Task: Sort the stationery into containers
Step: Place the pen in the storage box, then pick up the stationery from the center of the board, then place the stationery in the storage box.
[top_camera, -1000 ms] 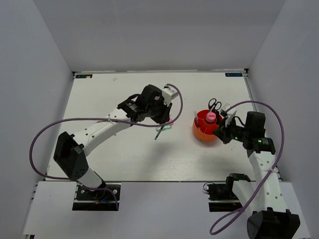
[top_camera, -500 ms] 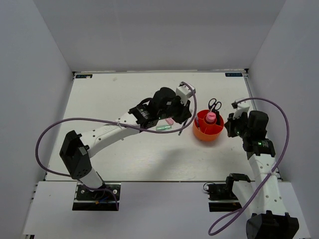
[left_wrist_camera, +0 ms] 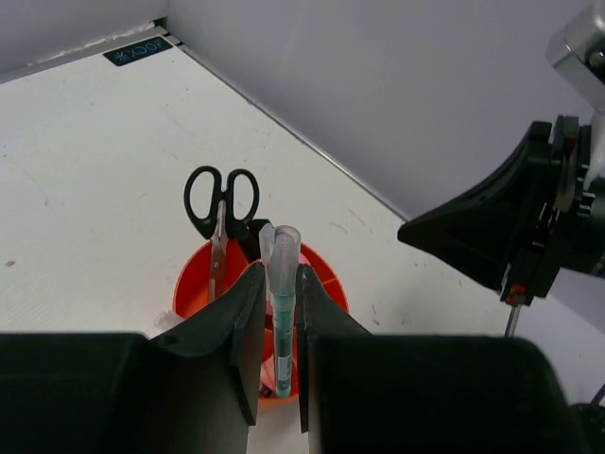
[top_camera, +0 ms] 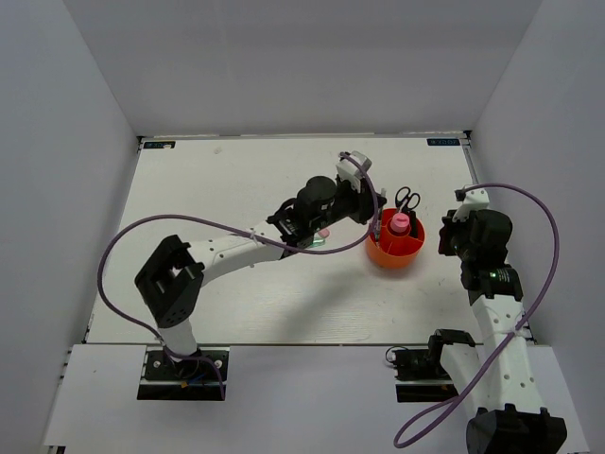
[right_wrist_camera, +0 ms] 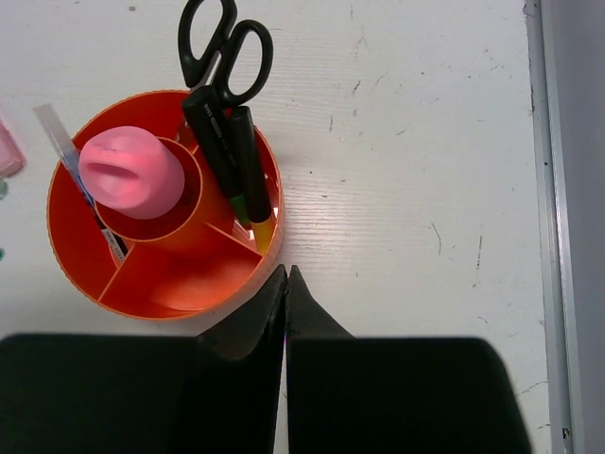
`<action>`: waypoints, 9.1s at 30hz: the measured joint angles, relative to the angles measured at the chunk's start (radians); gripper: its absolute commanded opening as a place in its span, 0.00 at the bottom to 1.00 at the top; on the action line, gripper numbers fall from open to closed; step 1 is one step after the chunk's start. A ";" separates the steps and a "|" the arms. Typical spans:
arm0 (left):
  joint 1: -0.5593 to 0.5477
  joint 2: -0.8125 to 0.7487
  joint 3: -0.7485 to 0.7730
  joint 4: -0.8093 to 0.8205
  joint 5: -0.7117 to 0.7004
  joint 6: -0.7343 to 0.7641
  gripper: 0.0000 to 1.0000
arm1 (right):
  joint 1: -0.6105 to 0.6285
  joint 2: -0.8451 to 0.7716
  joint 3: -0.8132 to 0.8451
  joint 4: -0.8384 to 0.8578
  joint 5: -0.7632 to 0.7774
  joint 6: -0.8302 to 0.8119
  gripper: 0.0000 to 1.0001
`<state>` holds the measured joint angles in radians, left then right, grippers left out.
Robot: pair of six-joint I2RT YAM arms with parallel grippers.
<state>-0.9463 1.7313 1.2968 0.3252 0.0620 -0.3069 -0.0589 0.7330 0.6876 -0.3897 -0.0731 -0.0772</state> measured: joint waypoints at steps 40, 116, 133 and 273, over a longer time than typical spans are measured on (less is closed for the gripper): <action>-0.008 0.176 -0.108 0.248 -0.092 -0.127 0.62 | -0.002 -0.026 -0.017 0.004 0.010 0.003 0.05; 0.557 -1.143 -0.700 -1.073 0.060 0.195 1.00 | 0.718 1.643 1.346 -0.470 0.100 -0.039 0.50; 0.557 -1.143 -0.700 -1.073 0.061 0.203 1.00 | 0.704 1.582 1.238 -0.404 0.084 -0.054 0.00; 0.425 -1.069 -0.761 -0.912 0.351 0.165 1.00 | 0.411 -0.260 -0.638 0.885 0.323 0.128 0.55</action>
<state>-0.5213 0.6621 0.5354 -0.5865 0.4126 -0.1417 0.3519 0.4732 0.0494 0.4957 0.2504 0.0509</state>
